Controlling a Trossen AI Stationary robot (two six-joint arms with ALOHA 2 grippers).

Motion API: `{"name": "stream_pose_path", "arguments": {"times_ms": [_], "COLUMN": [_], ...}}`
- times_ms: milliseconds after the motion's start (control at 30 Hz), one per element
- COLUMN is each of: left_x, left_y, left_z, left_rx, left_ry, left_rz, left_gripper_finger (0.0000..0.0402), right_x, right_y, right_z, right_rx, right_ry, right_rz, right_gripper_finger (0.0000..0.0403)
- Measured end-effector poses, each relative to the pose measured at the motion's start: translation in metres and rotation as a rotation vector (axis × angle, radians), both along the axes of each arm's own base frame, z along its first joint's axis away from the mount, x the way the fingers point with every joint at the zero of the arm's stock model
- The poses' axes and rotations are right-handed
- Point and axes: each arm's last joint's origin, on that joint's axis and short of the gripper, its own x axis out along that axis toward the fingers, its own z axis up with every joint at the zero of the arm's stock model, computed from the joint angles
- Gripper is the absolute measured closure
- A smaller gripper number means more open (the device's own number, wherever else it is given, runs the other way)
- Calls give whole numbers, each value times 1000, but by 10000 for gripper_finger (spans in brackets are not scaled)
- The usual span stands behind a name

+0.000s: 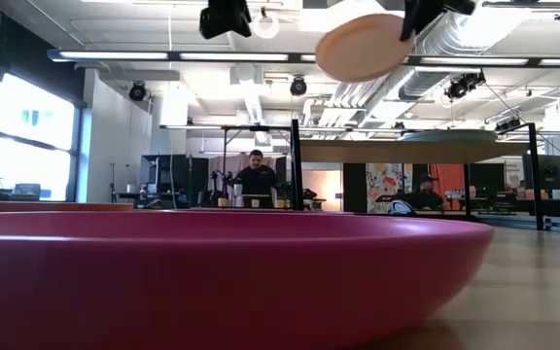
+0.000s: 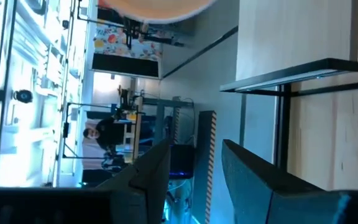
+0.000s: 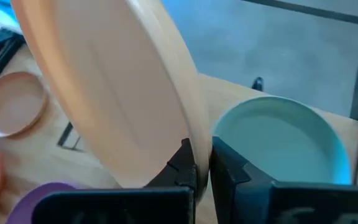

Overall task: Place and stack plates onto a shelf
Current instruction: Stack the light orange plate on top of the blue plate on the shelf

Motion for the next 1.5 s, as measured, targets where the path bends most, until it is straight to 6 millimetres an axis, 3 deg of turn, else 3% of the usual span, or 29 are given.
{"name": "stream_pose_path", "arguments": {"times_ms": [233, 400, 833, 1133, 1500], "left_x": [-1, -1, 0, -1, -1], "left_y": [5, 13, 40, 42, 42], "left_z": [-2, -2, -4, -5, -5], "left_rx": [-22, -24, -139, -141, -141], "left_ry": [-27, -27, -93, -80, -81], "left_rz": [27, 48, 60, 67, 68], "left_gripper_finger": [266, 266, 266, 266, 266], "right_x": [-29, -50, -109, -121, -125], "right_y": [-7, -9, -11, -11, -13], "right_z": [-26, -49, -121, -153, -157], "right_rx": [61, 69, 194, 278, 299], "right_ry": [-5, -131, -410, -519, -536], "right_rz": [-47, -81, -429, -615, -690], "right_gripper_finger": [401, 401, 401, 401, 401]}}
